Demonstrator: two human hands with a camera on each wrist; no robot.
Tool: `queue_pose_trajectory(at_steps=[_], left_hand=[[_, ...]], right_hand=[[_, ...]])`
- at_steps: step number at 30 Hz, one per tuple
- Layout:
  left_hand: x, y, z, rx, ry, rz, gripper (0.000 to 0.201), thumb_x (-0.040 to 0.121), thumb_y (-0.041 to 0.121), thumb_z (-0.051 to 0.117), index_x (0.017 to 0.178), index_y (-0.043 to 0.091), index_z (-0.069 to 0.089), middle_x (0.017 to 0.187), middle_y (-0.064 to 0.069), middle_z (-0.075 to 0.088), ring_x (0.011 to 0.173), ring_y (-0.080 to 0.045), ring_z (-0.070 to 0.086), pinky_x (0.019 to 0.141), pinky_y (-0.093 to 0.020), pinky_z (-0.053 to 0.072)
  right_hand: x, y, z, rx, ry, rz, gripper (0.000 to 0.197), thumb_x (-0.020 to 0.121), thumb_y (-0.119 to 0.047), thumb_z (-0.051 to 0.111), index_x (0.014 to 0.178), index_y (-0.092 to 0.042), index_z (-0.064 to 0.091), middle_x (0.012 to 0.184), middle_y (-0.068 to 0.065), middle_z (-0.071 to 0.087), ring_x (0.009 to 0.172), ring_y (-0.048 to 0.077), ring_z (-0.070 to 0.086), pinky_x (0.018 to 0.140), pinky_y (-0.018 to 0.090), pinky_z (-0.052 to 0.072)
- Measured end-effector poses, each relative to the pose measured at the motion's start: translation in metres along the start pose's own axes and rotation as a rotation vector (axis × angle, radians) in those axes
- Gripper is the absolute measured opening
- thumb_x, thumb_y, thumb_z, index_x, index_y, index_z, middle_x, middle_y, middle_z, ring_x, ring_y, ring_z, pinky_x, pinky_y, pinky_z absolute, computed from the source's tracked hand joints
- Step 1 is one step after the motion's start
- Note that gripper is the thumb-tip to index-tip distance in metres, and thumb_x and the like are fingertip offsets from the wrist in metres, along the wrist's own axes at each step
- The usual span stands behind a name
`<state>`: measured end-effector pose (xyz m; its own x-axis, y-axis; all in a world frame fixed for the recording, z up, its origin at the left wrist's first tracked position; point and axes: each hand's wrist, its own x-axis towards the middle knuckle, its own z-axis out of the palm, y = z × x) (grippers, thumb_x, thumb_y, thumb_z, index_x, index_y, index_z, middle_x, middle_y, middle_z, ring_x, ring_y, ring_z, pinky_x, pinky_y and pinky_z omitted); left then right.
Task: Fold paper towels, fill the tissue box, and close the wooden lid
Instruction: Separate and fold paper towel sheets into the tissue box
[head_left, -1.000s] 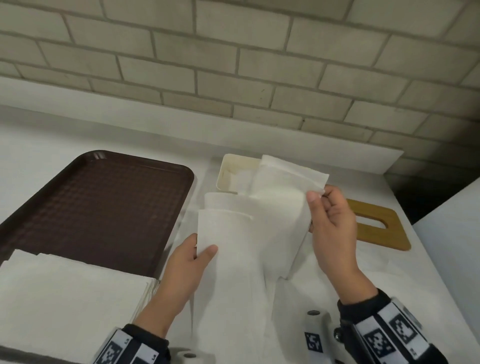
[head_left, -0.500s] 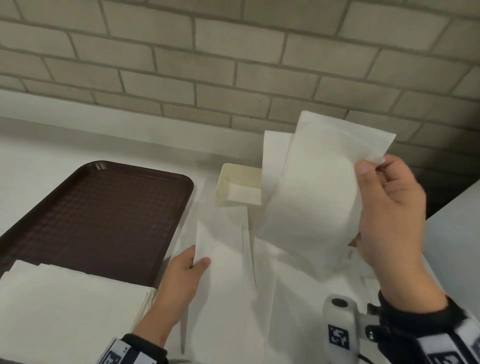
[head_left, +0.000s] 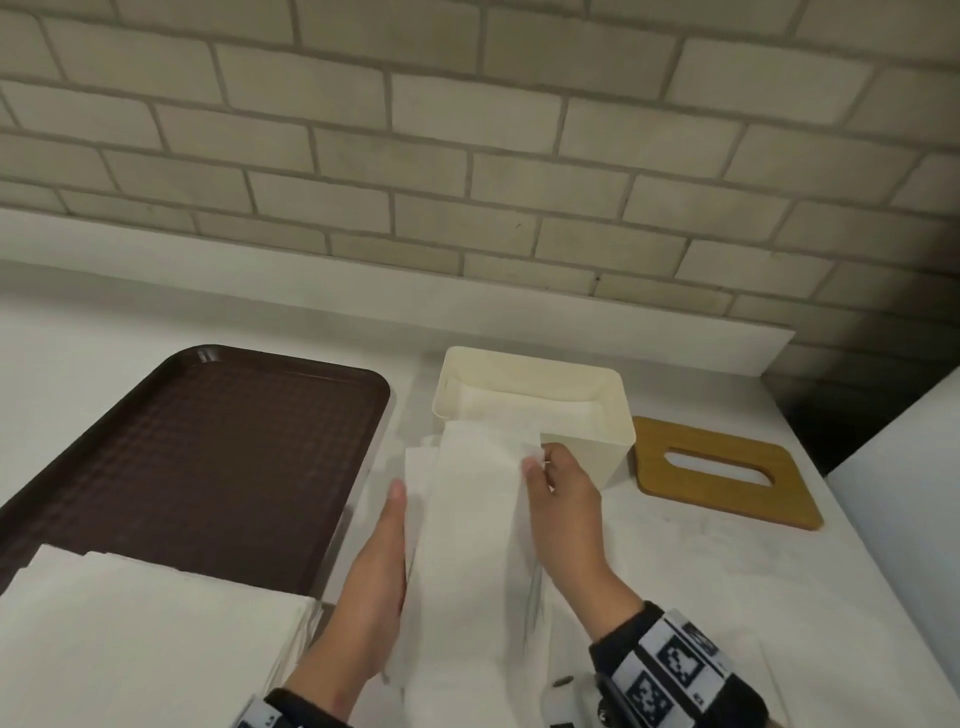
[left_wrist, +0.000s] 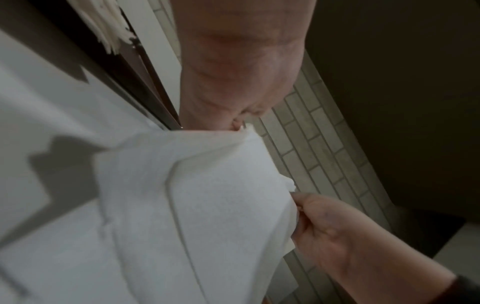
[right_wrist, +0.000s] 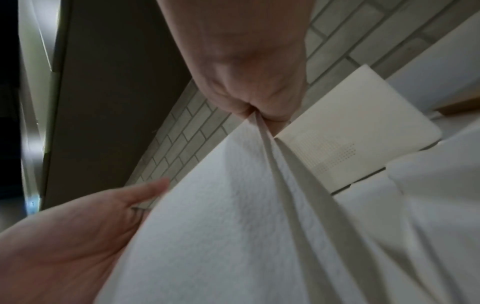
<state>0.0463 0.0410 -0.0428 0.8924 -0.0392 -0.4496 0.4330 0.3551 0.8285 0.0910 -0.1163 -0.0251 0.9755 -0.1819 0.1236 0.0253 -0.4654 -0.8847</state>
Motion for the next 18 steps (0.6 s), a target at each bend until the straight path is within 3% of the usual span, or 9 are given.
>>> queue_pose_trajectory(at_steps=[3, 5, 7, 11, 14, 18], left_hand=[[-0.001, -0.002, 0.006, 0.138, 0.012, 0.121, 0.033, 0.092, 0.032, 0.058, 0.123, 0.024, 0.061, 0.111, 0.006, 0.072, 0.107, -0.017, 0.066, 0.101, -0.043, 0.047], [-0.001, -0.004, 0.008, 0.177, 0.039, 0.167, 0.031, 0.093, 0.019, 0.058, 0.124, 0.021, 0.060, 0.109, 0.005, 0.073, 0.103, -0.019, 0.068, 0.097, -0.044, 0.050], [-0.002, -0.003, 0.009, 0.168, 0.045, 0.187, 0.030, 0.093, 0.018, 0.058, 0.123, 0.021, 0.060, 0.109, 0.004, 0.073, 0.104, -0.020, 0.068, 0.097, -0.046, 0.050], [-0.001, -0.003, 0.009, 0.116, -0.010, 0.220, 0.037, 0.084, 0.030, 0.064, 0.120, 0.028, 0.059, 0.111, 0.006, 0.072, 0.105, -0.018, 0.067, 0.098, -0.045, 0.049], [-0.002, -0.002, 0.014, 0.134, -0.060, 0.248, 0.048, 0.076, 0.039, 0.072, 0.121, 0.036, 0.056, 0.113, 0.010, 0.071, 0.106, -0.013, 0.067, 0.095, -0.040, 0.051], [0.002, -0.002, 0.011, 0.153, 0.051, 0.289, 0.033, 0.085, 0.022, 0.066, 0.118, 0.027, 0.060, 0.106, 0.007, 0.073, 0.097, -0.013, 0.070, 0.087, -0.035, 0.054]], right_hand=[[-0.003, -0.005, 0.006, 0.058, 0.000, 0.011, 0.018, 0.097, -0.018, 0.047, 0.080, -0.014, 0.049, 0.071, -0.001, 0.054, 0.068, 0.014, 0.050, 0.060, 0.019, 0.038], [-0.008, -0.008, 0.005, 0.184, -0.006, 0.054, 0.019, 0.097, -0.027, 0.046, 0.083, -0.017, 0.052, 0.077, -0.005, 0.059, 0.074, 0.009, 0.055, 0.067, 0.022, 0.041], [-0.012, -0.003, 0.003, 0.321, -0.012, 0.149, 0.022, 0.096, -0.040, 0.044, 0.098, -0.023, 0.057, 0.094, -0.009, 0.065, 0.091, 0.005, 0.060, 0.081, 0.024, 0.047], [-0.019, 0.012, 0.007, 0.632, -0.162, 0.358, 0.058, 0.081, -0.070, 0.043, 0.125, -0.034, 0.055, 0.122, -0.009, 0.065, 0.117, 0.014, 0.058, 0.105, 0.043, 0.041], [-0.025, 0.010, 0.012, 0.646, -0.247, 0.336, 0.069, 0.074, -0.080, 0.043, 0.132, -0.042, 0.048, 0.132, -0.014, 0.057, 0.127, 0.012, 0.049, 0.112, 0.044, 0.033], [-0.024, 0.005, 0.006, 0.598, -0.270, 0.308, 0.069, 0.069, -0.079, 0.050, 0.128, -0.044, 0.046, 0.130, -0.017, 0.055, 0.125, 0.009, 0.049, 0.110, 0.044, 0.035]])
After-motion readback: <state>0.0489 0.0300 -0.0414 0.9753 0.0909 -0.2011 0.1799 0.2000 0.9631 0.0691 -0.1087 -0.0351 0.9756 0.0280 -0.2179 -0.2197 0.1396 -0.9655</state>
